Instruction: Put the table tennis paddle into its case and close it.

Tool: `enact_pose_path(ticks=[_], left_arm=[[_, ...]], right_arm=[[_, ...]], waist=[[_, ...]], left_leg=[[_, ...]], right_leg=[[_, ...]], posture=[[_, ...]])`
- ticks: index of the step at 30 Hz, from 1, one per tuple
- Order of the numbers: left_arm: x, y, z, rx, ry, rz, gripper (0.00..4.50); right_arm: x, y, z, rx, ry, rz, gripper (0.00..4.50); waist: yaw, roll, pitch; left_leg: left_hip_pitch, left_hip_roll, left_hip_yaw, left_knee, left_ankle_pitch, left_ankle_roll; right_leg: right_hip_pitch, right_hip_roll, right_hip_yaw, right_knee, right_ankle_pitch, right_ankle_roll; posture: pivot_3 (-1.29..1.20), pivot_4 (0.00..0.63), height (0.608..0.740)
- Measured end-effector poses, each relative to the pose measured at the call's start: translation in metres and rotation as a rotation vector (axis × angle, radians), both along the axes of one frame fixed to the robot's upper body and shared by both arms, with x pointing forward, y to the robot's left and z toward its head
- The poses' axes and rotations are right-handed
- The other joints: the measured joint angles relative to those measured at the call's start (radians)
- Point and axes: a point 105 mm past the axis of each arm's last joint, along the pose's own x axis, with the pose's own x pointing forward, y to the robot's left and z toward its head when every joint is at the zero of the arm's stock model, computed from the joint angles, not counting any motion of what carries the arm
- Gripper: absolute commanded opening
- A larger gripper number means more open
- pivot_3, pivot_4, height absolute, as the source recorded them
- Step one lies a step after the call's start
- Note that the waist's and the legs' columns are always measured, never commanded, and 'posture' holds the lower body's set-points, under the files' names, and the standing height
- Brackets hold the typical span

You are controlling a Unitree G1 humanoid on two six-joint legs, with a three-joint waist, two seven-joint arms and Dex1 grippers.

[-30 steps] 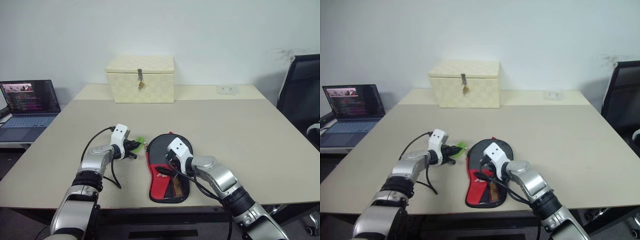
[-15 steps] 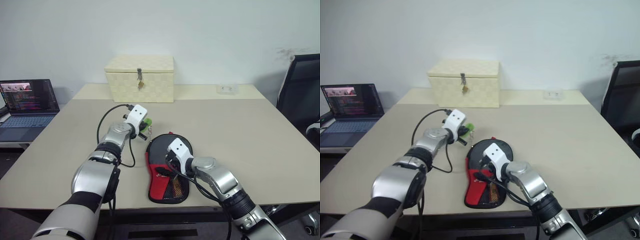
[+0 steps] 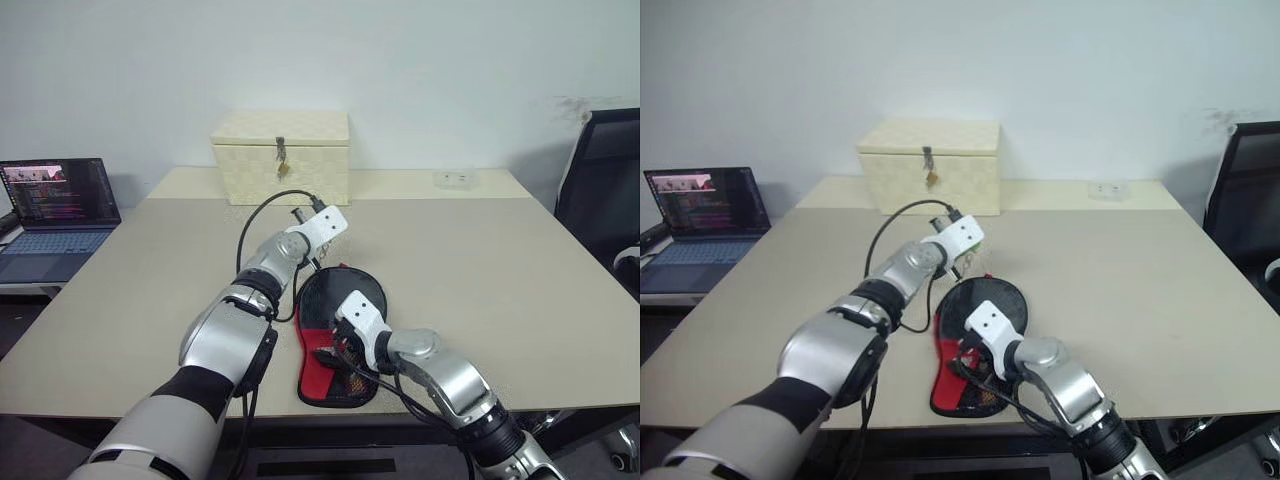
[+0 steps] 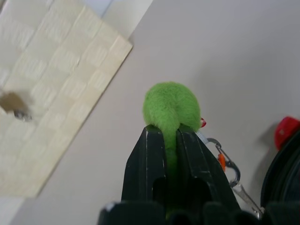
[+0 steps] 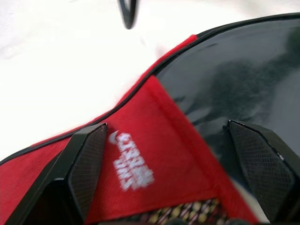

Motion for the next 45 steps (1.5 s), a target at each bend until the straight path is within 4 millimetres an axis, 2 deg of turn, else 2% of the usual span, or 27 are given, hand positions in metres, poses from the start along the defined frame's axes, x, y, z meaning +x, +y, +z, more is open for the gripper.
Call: enact_pose_path(ticks=[4, 10, 14, 22, 28, 31, 40, 41, 45], left_arm=[[-0.003, -0.021, 0.0, 0.123, -0.054, -0.079, 0.01], [-0.024, -0.089, -0.001, 0.33, -0.158, -0.355, 0.01], [-0.039, -0.117, -0.008, 0.386, -0.185, -0.486, 0.01], [-0.063, -0.144, -0.024, 0.443, -0.141, -0.687, 0.01], [-0.075, -0.14, -0.044, 0.437, -0.02, -0.773, 0.01], [-0.076, -0.137, -0.048, 0.409, 0.033, -0.782, 0.91], [-0.072, -0.117, -0.048, 0.172, 0.186, -0.728, 4.25], [-0.071, -0.114, -0.047, 0.15, 0.203, -0.721, 4.49], [-0.066, -0.094, -0.035, 0.039, 0.264, -0.707, 4.49]], right_arm=[[-0.005, -0.001, 0.0, -0.003, 0.004, 0.003, 4.5], [-0.007, -0.001, 0.0, -0.004, 0.012, 0.002, 4.5], [-0.008, 0.001, 0.0, 0.0, 0.015, 0.004, 4.5], [-0.008, 0.003, 0.0, 0.002, 0.019, 0.004, 4.5], [-0.007, 0.005, 0.001, -0.002, 0.018, 0.013, 4.5], [-0.007, 0.006, 0.0, -0.007, 0.02, 0.018, 4.5], [-0.001, 0.008, 0.003, -0.001, 0.049, 0.051, 4.5], [-0.001, 0.008, 0.003, 0.0, 0.052, 0.054, 4.5], [-0.001, 0.005, 0.008, 0.008, 0.059, 0.083, 4.5]], waist=[[0.001, 0.0, 0.0], [0.003, -0.001, 0.0], [0.001, -0.001, 0.0], [0.001, 0.0, -0.001], [-0.001, 0.002, -0.004], [-0.001, 0.002, -0.005], [-0.008, 0.002, -0.005], [-0.009, 0.002, -0.005], [-0.012, 0.002, -0.005]], left_leg=[[0.0, -0.002, 0.0, 0.0, 0.0, 0.0], [0.0, -0.005, -0.001, 0.0, 0.0, 0.0], [0.0, -0.005, -0.001, 0.0, 0.0, 0.0], [0.0, -0.005, 0.0, 0.0, 0.0, 0.0], [0.001, -0.005, 0.0, 0.0, 0.0, 0.0], [0.001, -0.005, 0.0, 0.0, 0.0, 0.0], [0.002, -0.005, 0.0, 0.0, 0.0, 0.001], [0.002, -0.005, 0.0, 0.0, 0.0, 0.001], [0.002, -0.005, 0.0, 0.0, 0.0, 0.001]], right_leg=[[0.0, -0.001, 0.0, 0.0, 0.0, 0.001], [0.001, -0.004, 0.001, 0.0, -0.002, 0.003], [0.001, -0.004, 0.001, 0.0, -0.002, 0.003], [0.001, -0.004, 0.001, 0.0, -0.002, 0.004], [0.001, -0.004, 0.001, 0.0, -0.002, 0.004], [0.001, -0.004, 0.001, 0.0, -0.002, 0.004], [0.002, -0.003, 0.002, 0.002, -0.002, 0.003], [0.002, -0.003, 0.001, 0.002, -0.002, 0.003], [0.001, -0.003, 0.001, 0.002, -0.002, 0.003]], posture=[[0.0, 0.15, 0.74], [0.0, 0.15, 0.74], [0.0, 0.15, 0.74], [0.0, 0.15, 0.74], [0.0, 0.15, 0.74], [0.0, 0.15, 0.74], [0.0, 0.15, 0.74], [0.0, 0.15, 0.74], [0.0, 0.15, 0.74]])
